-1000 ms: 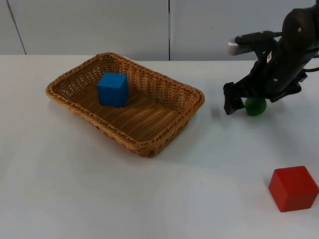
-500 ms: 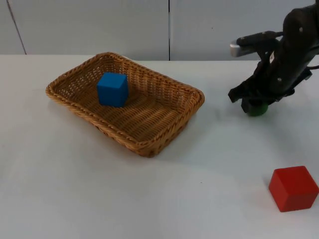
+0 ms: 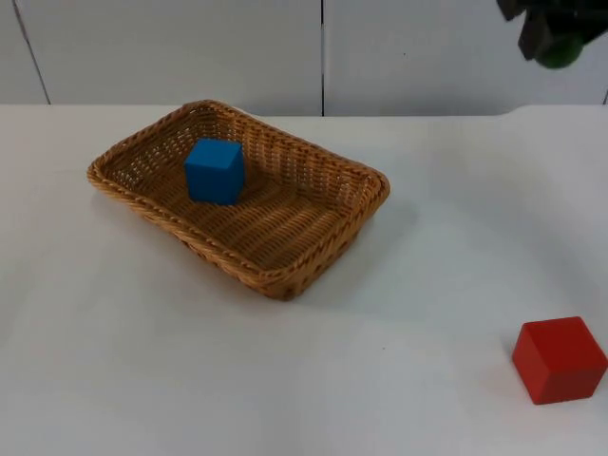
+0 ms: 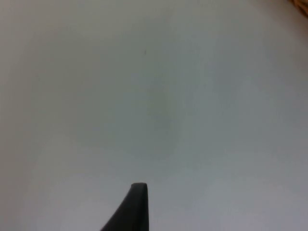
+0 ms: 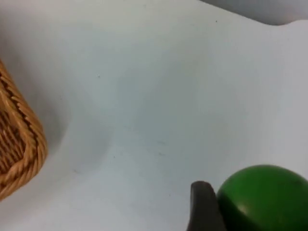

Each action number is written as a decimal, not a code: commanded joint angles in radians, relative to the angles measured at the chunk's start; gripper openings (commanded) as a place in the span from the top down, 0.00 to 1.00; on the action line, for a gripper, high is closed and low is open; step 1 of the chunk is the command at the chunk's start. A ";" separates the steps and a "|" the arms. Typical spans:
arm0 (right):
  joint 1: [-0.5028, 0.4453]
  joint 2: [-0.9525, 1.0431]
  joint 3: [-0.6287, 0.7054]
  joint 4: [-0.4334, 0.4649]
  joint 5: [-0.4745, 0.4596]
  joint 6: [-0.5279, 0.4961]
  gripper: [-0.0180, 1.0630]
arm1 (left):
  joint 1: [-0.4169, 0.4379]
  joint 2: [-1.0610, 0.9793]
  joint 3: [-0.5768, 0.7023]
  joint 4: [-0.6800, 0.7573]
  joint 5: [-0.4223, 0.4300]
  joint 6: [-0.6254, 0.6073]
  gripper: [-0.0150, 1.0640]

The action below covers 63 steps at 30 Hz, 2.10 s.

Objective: Place all geometric objects except the red cube into the basket.

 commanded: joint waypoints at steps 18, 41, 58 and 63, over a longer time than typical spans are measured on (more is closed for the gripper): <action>0.254 0.057 -0.064 0.128 0.032 -0.138 0.98 | 0.002 -0.008 0.004 -0.006 -0.011 -0.007 0.01; 0.384 0.421 -0.225 0.132 -0.215 -0.138 0.92 | 0.002 -0.008 0.004 -0.025 -0.014 0.000 0.01; 0.384 0.461 -0.225 0.155 -0.195 -0.138 0.38 | 0.002 -0.008 0.004 -0.025 -0.018 0.000 0.01; 0.384 0.437 -0.225 0.162 -0.167 -0.136 0.34 | 0.002 -0.008 0.004 -0.025 -0.018 0.000 0.01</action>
